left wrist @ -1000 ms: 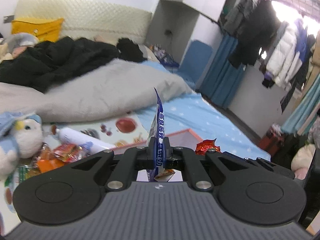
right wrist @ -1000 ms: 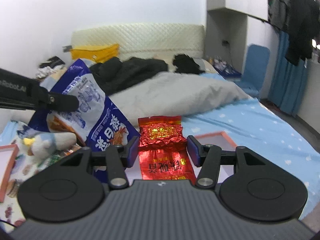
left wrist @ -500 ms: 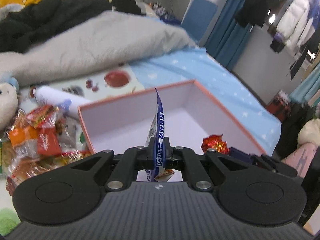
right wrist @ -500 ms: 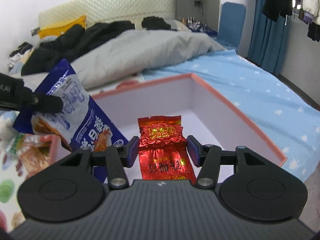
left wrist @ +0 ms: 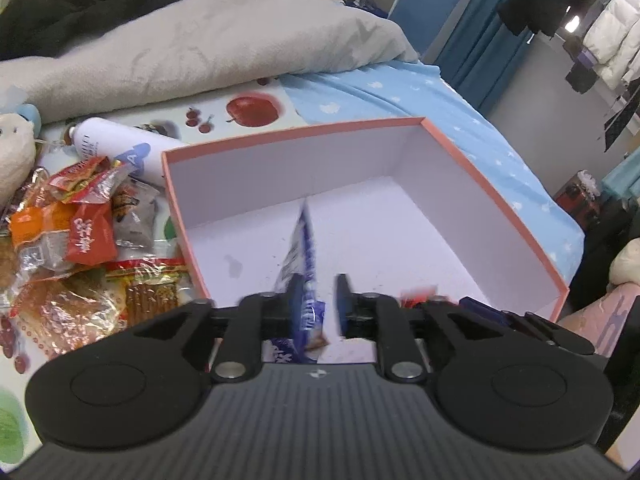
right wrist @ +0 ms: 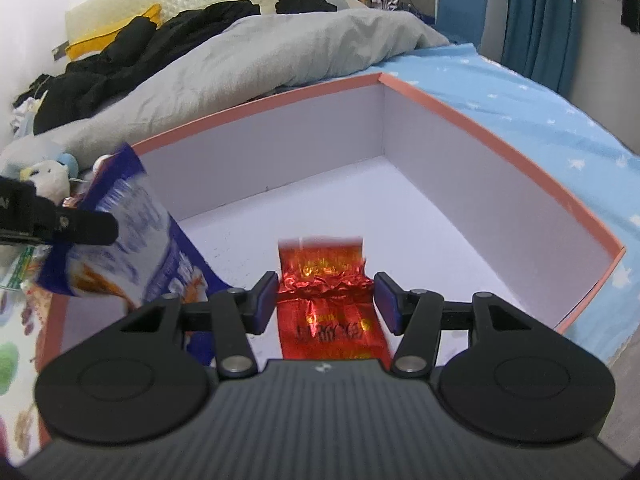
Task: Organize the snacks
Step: 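Lower both snacks into the deep pink box and open both tools, then withdraw both tools from the pink box back toward the snack pile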
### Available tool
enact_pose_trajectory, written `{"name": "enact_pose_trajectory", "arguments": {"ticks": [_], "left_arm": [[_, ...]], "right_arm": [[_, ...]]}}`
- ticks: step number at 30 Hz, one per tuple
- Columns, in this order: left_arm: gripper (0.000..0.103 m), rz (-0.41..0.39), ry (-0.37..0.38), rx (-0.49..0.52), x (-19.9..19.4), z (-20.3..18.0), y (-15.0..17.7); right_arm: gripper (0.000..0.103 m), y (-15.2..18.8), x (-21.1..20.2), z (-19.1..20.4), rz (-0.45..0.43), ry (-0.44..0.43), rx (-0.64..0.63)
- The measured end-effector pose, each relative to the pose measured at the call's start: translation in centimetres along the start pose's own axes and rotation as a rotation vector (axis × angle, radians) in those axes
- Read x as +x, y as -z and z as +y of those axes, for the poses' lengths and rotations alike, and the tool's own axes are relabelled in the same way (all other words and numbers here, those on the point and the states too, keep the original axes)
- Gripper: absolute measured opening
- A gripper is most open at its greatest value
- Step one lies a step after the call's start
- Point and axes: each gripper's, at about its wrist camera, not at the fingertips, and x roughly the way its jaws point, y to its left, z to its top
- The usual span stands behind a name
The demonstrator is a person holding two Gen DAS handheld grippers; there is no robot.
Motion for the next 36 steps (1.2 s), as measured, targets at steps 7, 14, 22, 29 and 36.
{"name": "enact_pose_trajectory", "arguments": {"ticks": [7,14,22,29,36], "left_arm": [[0.049,-0.050,-0.007,0.011,-3.2,0.0,-0.2],[0.072,-0.139,-0.022,0.023,-8.0,0.3,-1.3],[0.078,-0.216,-0.020,0.030,-13.0,0.7,-1.8],[0.078,-0.283,-0.041,0.049,-17.4,1.5,-0.9],[0.078,-0.318,-0.068,0.037,-20.8,3.6,1.2]], "right_arm": [[0.063,-0.7,-1.9,0.4,-0.037,0.008,-0.005],[0.063,-2.5,-5.8,1.5,-0.116,-0.009,-0.013],[0.063,-4.5,-9.5,3.0,-0.192,-0.029,-0.045],[0.063,-4.9,-12.6,5.6,-0.262,-0.087,-0.087],[0.063,-4.0,-14.7,8.6,-0.299,-0.139,-0.138]]}}
